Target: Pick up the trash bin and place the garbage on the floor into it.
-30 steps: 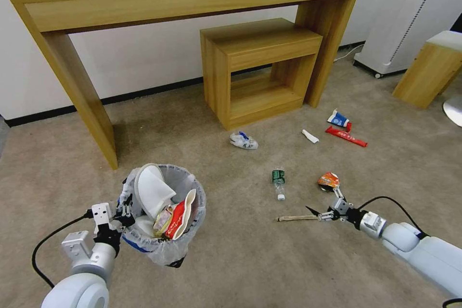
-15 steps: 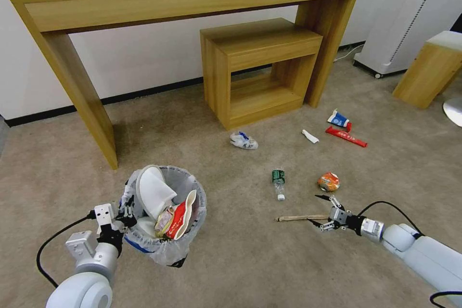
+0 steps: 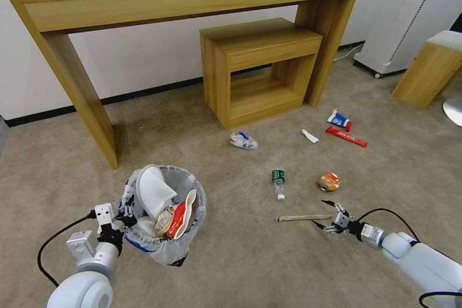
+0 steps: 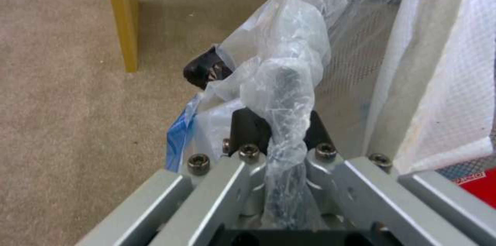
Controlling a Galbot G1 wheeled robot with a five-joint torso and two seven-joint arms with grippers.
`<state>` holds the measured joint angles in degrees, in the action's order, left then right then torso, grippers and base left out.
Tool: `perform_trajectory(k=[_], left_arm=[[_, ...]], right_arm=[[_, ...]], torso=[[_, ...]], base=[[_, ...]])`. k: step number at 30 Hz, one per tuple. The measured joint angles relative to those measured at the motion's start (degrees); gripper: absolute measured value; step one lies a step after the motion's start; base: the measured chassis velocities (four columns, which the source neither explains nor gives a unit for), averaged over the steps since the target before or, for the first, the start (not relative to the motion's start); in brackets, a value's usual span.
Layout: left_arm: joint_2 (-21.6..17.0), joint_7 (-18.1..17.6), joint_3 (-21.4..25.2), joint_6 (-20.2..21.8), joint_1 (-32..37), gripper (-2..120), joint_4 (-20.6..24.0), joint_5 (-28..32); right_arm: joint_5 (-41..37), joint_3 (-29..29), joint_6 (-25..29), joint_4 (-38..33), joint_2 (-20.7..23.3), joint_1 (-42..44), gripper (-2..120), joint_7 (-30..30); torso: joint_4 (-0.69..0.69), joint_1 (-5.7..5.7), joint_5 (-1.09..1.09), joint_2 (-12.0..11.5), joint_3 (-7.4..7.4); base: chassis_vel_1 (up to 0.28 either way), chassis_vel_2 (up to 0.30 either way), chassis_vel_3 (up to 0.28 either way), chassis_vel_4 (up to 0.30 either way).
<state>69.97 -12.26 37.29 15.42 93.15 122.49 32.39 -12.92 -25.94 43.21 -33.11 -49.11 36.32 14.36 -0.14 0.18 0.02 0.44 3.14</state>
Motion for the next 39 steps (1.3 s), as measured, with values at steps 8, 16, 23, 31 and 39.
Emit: perform_trajectory(k=[8, 16, 23, 31, 39], left_arm=[[-0.36, 0.03, 0.21, -0.19, 0.22, 3, 0.31, 0.22], [-0.33, 0.03, 0.28, -0.4, 0.53, 3, 0.51, 0.33], [-0.73, 0.02, 1.0, -0.42, 1.08, 3, 1.47, 0.9], [-0.82, -0.13, 1.14, -0.42, 0.97, 3, 1.77, 1.21], [-0.98, -0.15, 1.13, -0.42, 0.82, 3, 1.53, 1.5]], right_arm=[[1.12, 0.86, -0.93, 1.06, -1.55, 1.19, 89, -2.77], [2.83, 1.37, -1.42, 3.73, -3.83, 0.67, 89, -4.21], [3.42, 0.47, -2.1, 5.36, -5.59, -0.13, 88, -4.63], [3.7, -0.9, -2.37, 7.24, -7.04, -1.0, 86, -5.02], [3.95, -1.51, -2.69, 8.53, -7.75, -1.62, 83, -5.56]], torso=[[-0.01, 0.0, -0.02, 0.0, 0.0], [-0.01, 0.0, -0.03, 0.0, 0.0], [0.0, 0.0, -0.02, 0.0, 0.0], [0.0, 0.0, -0.02, 0.0, 0.0], [-0.01, 0.0, -0.02, 0.0, 0.0]], base=[[0.0, 0.0, 0.0, 0.0], [0.0, 0.0, 0.0, 0.0], [0.0, 0.0, 0.0, 0.0], [0.0, 0.0, 0.0, 0.0], [0.0, 0.0, 0.0, 0.0]])
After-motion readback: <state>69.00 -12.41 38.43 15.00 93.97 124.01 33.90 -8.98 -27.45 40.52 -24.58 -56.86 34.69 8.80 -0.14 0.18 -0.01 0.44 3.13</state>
